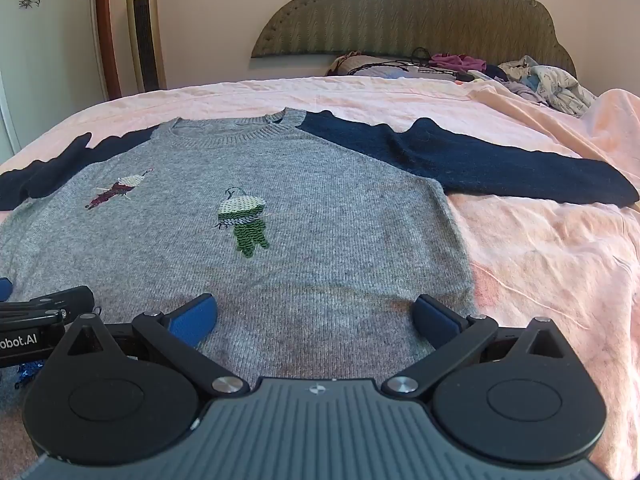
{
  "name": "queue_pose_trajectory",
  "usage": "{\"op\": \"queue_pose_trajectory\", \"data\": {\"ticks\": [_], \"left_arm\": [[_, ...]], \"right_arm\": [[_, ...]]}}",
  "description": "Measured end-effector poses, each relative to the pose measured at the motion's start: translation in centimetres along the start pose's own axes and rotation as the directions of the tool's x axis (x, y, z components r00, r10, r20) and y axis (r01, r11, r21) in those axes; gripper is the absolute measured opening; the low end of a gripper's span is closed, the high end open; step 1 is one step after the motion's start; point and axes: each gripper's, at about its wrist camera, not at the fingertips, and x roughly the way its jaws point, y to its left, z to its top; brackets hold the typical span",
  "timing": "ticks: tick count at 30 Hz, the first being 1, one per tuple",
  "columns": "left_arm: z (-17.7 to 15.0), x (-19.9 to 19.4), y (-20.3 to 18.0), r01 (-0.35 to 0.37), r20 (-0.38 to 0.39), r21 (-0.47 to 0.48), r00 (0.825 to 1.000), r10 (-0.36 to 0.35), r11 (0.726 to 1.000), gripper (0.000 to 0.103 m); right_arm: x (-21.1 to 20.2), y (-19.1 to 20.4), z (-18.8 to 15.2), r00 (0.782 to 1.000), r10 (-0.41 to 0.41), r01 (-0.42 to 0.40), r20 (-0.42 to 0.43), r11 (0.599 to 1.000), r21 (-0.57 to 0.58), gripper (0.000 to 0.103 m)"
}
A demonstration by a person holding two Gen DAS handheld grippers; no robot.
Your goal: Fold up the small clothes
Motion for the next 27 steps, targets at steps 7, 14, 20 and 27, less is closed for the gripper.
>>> {"op": "queue_pose_trajectory", "data": {"ticks": [7, 14, 20, 27], "left_arm": [[0.01, 0.00, -0.01, -0.005, -0.002, 0.005, 1.000, 0.005, 1.000, 0.103], [0.00, -0.01, -0.03, -0.007, -0.001, 0.006, 1.000, 0.007, 1.000, 0.103], [0.00, -0.01, -0.04, -0.007, -0.001, 0.007, 1.000, 0.007, 1.000, 0.103], [-0.01, -0.01, -0.05, -0.007, 0.000, 0.007, 1.000, 0.007, 1.000, 0.103]], "right_arm": [[0.00, 0.03, 0.00, 1.000, 0.000, 0.000, 0.000, 1.000, 0.000, 0.103], [-0.02, 0.04, 0.00, 1.000, 0.000, 0.000, 0.000, 1.000, 0.000, 0.103], [-0.04, 0.05, 0.00, 1.000, 0.000, 0.000, 0.000, 1.000, -0.001, 0.103], [-0.05, 0.08, -0.01, 1.000, 0.000, 0.000, 0.000, 1.000, -0.001, 0.103]]}}
